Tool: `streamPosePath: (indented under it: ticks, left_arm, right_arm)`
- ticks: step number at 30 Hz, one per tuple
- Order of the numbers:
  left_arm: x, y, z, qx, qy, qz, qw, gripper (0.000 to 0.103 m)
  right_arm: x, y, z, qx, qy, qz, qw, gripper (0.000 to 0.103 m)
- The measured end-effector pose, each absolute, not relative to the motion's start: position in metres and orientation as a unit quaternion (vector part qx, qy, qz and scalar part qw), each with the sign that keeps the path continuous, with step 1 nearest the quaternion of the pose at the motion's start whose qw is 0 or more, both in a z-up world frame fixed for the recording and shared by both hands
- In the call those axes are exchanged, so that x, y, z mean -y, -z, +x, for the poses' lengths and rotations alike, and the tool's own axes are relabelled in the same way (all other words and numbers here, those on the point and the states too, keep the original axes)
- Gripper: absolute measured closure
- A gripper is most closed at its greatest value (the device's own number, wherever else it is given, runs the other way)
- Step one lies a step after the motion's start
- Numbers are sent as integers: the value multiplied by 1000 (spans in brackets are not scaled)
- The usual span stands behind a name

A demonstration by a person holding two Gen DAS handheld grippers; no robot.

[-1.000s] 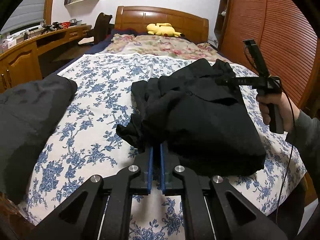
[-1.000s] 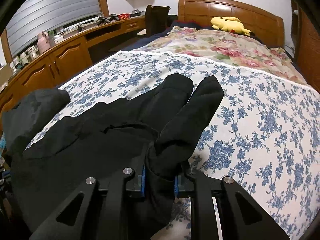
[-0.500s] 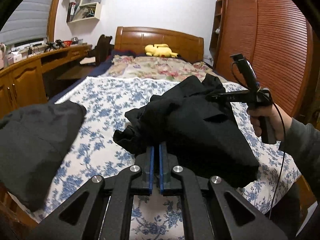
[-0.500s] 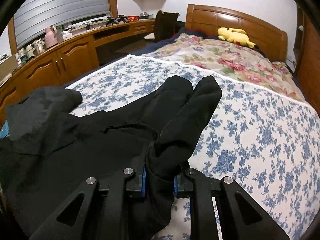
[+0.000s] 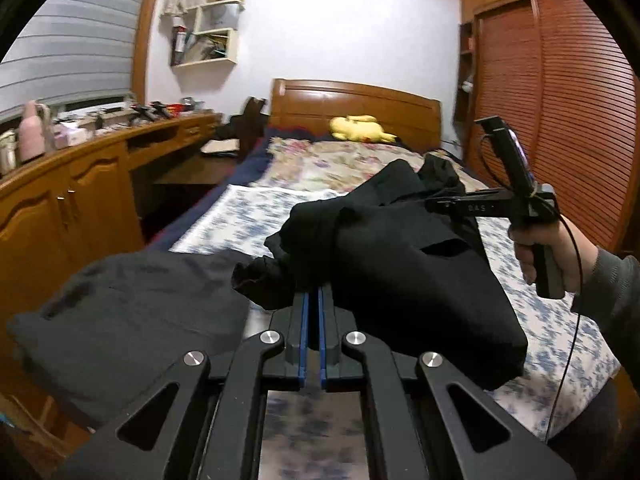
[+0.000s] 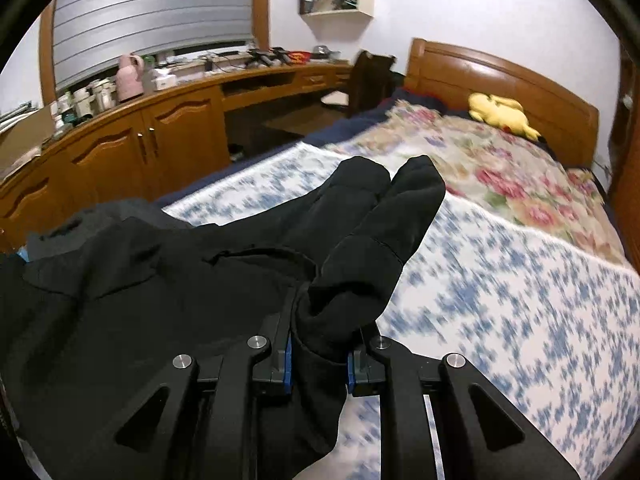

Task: Fold large clothes
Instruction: 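Lift the coat bundle with both grippers and carry it toward the wooden desk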

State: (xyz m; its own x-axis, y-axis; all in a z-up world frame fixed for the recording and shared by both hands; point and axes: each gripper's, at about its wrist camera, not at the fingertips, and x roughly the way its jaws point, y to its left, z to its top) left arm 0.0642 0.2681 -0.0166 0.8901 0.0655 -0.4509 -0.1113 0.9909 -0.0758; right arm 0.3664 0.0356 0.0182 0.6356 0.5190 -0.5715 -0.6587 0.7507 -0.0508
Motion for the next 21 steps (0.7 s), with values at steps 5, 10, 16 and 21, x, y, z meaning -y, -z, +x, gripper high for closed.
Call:
streamPosePath:
  ticks: [5,10,16,21]
  left_arm:
    - [-324,1,53,-221,-99,-43,969,99]
    - [-380,-5,35,-216,-155,-49,963,99]
    - [-450,25,27,-277,-268,-63,920,98]
    - [-470,47,8,-281,-263,-107,917,94]
  right_arm:
    - [-104,-33,361,-257,-352,-138,889,85]
    - [-180,-42,353,-248,-373,-139,883,85]
    - [-260,-21,341,-275,-398,-140,864,73]
    - [-288,24,320,-321,-401,-174,840,41]
